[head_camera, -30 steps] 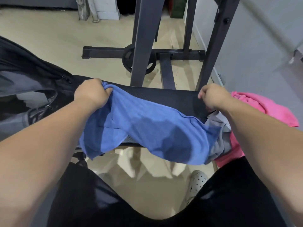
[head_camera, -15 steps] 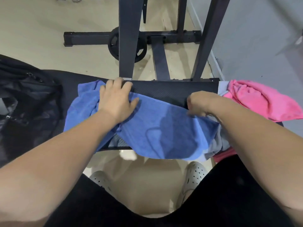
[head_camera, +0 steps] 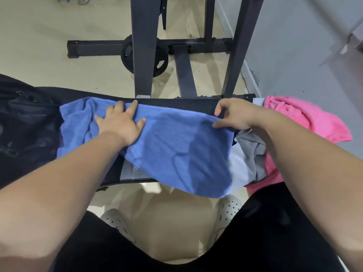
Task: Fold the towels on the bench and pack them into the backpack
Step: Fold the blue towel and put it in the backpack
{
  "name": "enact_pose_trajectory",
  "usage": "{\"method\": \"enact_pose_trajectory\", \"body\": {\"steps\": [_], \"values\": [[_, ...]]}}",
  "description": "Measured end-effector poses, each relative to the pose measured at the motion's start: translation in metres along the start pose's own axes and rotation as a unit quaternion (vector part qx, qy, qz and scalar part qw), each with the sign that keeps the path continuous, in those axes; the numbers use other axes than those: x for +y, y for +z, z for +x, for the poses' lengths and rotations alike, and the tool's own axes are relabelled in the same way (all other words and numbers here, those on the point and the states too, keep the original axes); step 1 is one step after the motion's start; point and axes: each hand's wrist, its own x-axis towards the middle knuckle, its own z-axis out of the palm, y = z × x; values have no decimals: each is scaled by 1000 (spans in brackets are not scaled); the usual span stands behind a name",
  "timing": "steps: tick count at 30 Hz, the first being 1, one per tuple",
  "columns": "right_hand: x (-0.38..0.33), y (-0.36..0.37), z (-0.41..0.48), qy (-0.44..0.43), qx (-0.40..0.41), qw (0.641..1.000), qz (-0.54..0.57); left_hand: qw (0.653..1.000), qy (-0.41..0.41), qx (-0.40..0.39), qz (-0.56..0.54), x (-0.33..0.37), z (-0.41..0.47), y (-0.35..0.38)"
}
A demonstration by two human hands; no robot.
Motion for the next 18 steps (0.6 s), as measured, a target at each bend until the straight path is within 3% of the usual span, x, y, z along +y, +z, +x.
{"method": "enact_pose_trajectory", "body": {"steps": [3, 5, 8, 13, 18], "values": [[11, 1, 2, 38, -34, 999, -7, 999, -3, 39, 18, 3, 4, -7], [15, 4, 5, 63, 9, 998, 17, 995, 34, 95, 27, 11, 2, -8], [18, 7, 11, 99, 80, 981, 146, 988, 66, 139, 4, 24, 0, -7], [14, -6, 33, 119, 82, 973, 182, 980, 66, 187, -28, 34, 16, -25], [2, -27, 70, 130, 246, 928, 248, 969, 22, 227, -90, 29, 42, -49]]}}
